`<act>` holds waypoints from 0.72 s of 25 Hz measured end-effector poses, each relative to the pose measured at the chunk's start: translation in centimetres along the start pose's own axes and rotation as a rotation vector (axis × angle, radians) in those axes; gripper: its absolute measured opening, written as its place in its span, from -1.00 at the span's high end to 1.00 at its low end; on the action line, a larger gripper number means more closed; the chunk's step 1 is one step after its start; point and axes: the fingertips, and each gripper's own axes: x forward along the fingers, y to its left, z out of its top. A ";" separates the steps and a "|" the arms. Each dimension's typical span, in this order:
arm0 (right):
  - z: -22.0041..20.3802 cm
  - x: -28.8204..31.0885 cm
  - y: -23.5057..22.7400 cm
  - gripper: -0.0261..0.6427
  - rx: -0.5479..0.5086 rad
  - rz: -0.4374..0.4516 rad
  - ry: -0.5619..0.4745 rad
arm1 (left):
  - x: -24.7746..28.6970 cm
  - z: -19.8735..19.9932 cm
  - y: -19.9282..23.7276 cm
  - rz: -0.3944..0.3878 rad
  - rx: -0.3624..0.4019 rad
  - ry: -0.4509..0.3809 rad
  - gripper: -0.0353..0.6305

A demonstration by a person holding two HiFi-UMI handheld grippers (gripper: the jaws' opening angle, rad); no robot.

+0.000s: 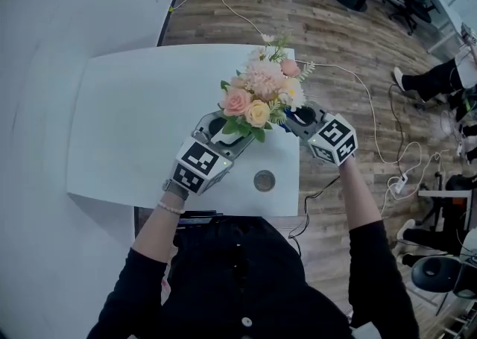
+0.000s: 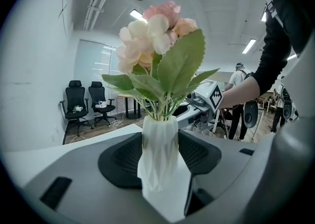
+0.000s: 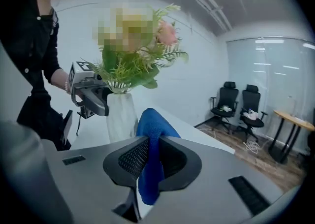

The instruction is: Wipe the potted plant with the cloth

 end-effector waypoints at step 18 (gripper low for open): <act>-4.7 5.6 3.6 0.70 0.094 0.075 0.157 | -0.4 0.3 0.1 0.019 -0.012 -0.021 0.17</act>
